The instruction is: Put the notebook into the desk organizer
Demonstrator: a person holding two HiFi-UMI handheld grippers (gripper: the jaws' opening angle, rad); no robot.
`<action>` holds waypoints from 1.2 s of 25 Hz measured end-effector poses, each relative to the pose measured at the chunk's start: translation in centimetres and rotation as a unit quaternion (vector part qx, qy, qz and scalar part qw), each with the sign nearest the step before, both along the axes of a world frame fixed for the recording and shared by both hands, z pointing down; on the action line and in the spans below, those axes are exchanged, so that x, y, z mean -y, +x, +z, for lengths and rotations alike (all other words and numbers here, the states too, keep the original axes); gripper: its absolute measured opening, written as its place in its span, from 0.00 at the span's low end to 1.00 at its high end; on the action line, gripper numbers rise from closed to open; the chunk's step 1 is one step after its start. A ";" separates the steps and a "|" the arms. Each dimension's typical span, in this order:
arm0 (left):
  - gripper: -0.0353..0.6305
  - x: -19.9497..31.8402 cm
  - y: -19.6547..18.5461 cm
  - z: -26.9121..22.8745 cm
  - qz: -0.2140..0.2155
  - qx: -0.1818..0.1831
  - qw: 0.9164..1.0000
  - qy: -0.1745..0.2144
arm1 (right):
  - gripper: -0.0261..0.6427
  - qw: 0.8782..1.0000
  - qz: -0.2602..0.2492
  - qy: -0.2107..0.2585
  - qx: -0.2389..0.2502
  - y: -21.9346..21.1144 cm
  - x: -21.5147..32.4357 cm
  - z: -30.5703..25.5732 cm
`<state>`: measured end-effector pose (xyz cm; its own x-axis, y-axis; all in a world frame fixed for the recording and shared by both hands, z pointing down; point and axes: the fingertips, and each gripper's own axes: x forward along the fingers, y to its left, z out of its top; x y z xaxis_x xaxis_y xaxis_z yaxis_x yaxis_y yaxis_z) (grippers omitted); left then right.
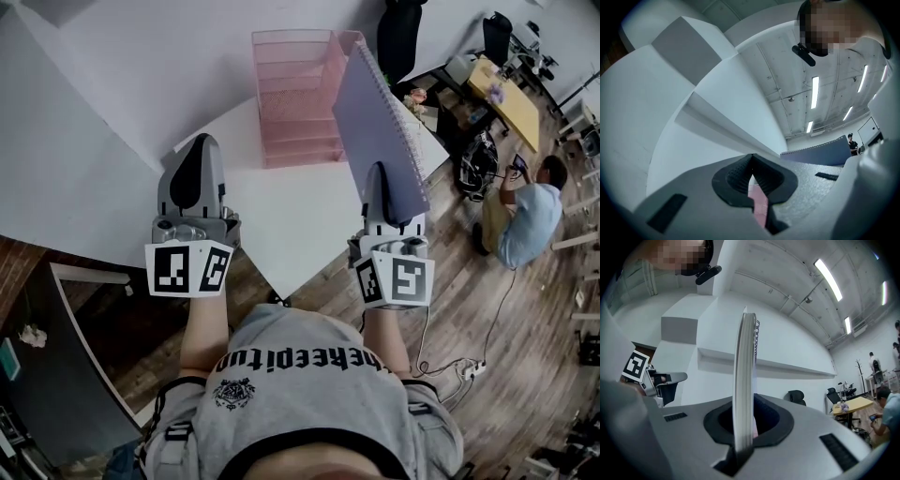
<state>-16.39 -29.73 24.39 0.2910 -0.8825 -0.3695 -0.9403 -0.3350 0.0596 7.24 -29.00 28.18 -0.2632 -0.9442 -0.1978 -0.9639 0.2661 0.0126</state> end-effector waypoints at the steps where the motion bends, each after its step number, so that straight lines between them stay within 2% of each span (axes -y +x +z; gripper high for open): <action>1: 0.06 0.4 -0.2 -0.1 0.002 0.000 1.000 0.000 | 0.08 1.000 0.003 0.000 0.001 -0.2 0.3 -0.1; 18: 0.06 5.4 -2.1 2.4 0.023 -0.010 0.999 -0.028 | 0.08 1.000 0.014 -0.008 -0.010 -1.9 5.3 -0.2; 30: 0.06 9.1 -3.8 2.9 0.001 -0.015 0.999 -0.036 | 0.08 0.997 0.016 -0.007 -0.079 -3.1 13.1 -0.8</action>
<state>-20.19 -38.82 27.27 0.2831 -0.9064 -0.3135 -0.9369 -0.3313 0.1118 4.17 -42.13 27.38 -0.2604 -0.9548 -0.1432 -0.9581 0.2372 0.1606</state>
